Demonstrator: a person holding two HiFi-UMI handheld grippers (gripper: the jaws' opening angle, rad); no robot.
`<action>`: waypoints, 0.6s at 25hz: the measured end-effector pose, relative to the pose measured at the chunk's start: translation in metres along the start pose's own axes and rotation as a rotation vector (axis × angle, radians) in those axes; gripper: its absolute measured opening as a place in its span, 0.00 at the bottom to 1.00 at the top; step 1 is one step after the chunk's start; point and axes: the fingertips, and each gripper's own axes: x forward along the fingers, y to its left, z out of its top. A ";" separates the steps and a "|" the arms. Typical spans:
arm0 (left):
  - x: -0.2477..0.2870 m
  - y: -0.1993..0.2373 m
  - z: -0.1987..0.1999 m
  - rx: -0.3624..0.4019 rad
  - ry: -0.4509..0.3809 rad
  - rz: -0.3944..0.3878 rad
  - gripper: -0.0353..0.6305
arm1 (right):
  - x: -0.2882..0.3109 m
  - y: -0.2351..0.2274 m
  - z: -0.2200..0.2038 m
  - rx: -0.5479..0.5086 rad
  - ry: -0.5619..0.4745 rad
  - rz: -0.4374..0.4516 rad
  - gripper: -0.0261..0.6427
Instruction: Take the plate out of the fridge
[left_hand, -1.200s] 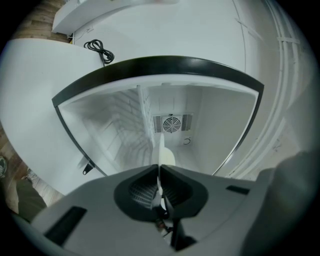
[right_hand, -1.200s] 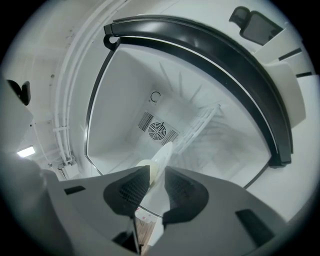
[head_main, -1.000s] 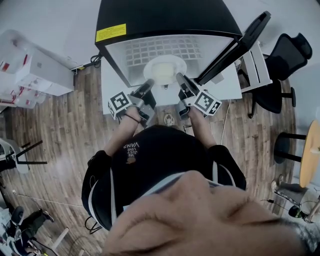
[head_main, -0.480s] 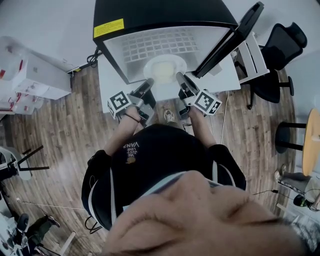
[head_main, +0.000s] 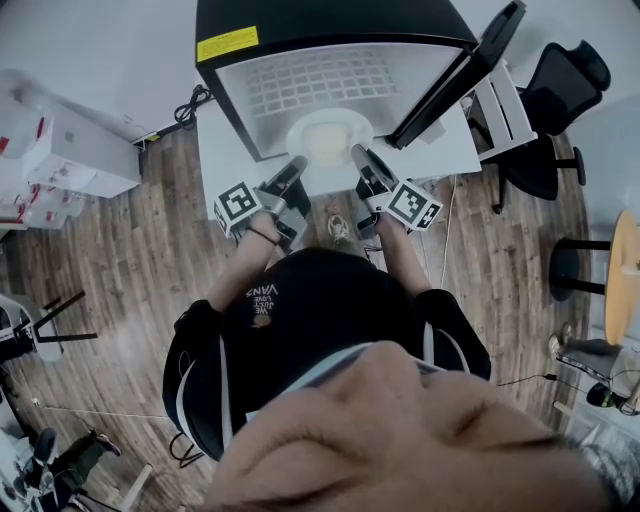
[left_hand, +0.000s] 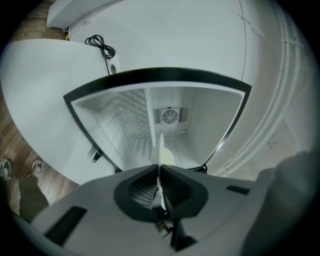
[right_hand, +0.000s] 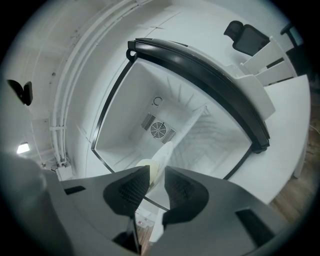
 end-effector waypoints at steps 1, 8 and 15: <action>-0.002 0.001 0.000 0.002 0.001 0.003 0.10 | -0.001 0.001 -0.002 0.000 0.000 0.000 0.19; -0.017 0.002 -0.004 0.001 0.000 0.001 0.10 | -0.007 0.008 -0.014 -0.006 0.002 -0.003 0.19; -0.031 0.007 -0.009 -0.005 -0.002 0.001 0.10 | -0.014 0.013 -0.026 -0.007 0.008 -0.008 0.19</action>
